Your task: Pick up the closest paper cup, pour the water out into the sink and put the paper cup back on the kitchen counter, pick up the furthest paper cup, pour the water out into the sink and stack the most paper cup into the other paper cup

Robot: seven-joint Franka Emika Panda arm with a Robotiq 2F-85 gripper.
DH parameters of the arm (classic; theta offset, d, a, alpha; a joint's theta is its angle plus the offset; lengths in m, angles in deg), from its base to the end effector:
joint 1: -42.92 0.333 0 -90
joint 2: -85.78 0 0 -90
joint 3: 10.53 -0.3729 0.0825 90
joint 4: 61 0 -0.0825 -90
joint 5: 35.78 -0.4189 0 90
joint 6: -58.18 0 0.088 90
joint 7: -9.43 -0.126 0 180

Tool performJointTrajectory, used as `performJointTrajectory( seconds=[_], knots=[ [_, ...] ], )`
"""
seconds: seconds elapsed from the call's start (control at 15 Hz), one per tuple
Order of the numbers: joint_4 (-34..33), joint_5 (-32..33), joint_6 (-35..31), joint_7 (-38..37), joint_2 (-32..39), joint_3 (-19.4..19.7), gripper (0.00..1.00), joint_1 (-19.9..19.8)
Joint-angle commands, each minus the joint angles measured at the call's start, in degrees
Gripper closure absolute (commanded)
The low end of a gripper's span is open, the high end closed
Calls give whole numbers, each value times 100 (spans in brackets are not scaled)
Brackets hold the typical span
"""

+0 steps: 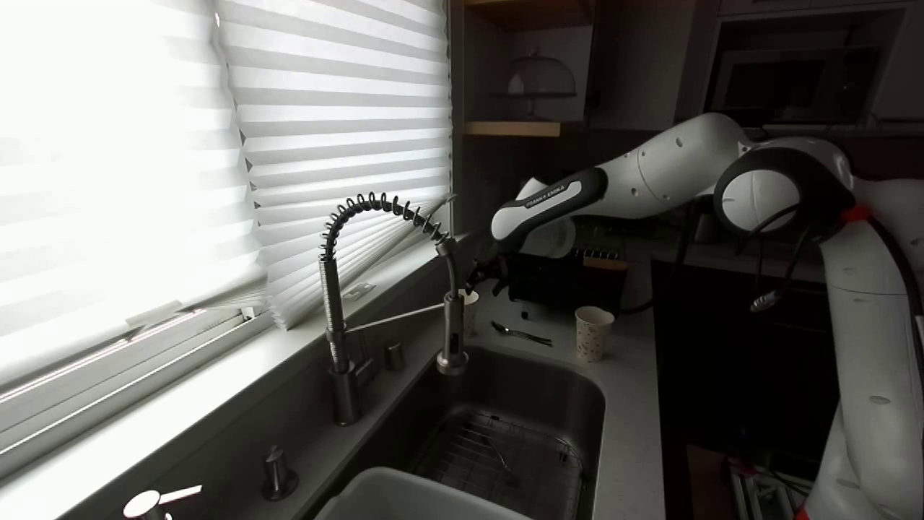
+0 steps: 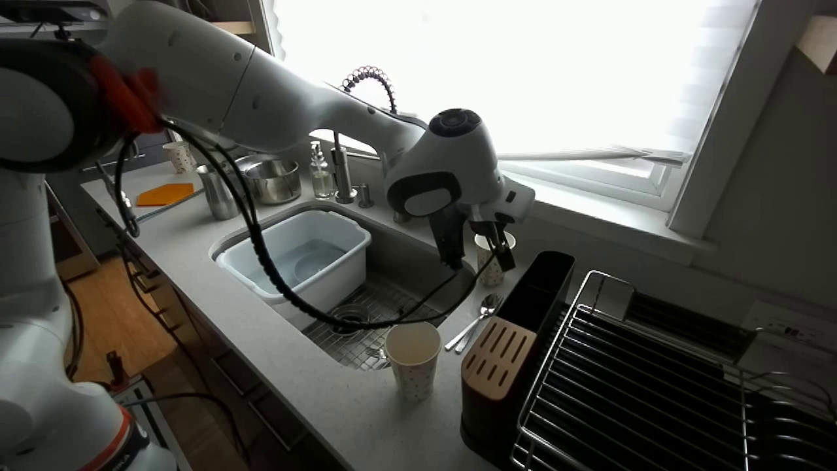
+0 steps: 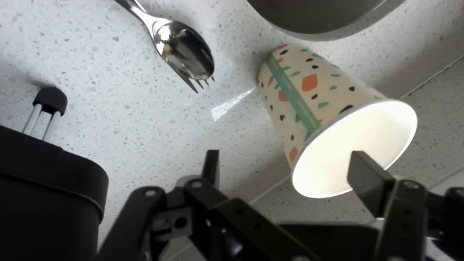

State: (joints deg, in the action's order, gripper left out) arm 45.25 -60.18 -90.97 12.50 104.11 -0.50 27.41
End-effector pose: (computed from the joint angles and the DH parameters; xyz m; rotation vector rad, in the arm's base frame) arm 0.6512 -0.3042 0.4158 -2.7567 0.9909 -0.7151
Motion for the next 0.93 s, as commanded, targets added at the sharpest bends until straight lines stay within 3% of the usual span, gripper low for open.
performJointTrajectory(
  seconds=[0.0,0.53,0.87],
  knots=[
    [-182,57,201,-153,139,-91,42,-114],
    [-287,77,275,-193,237,-112,99,-116],
    [-341,-31,333,-79,157,-216,99,-157]
  ],
)
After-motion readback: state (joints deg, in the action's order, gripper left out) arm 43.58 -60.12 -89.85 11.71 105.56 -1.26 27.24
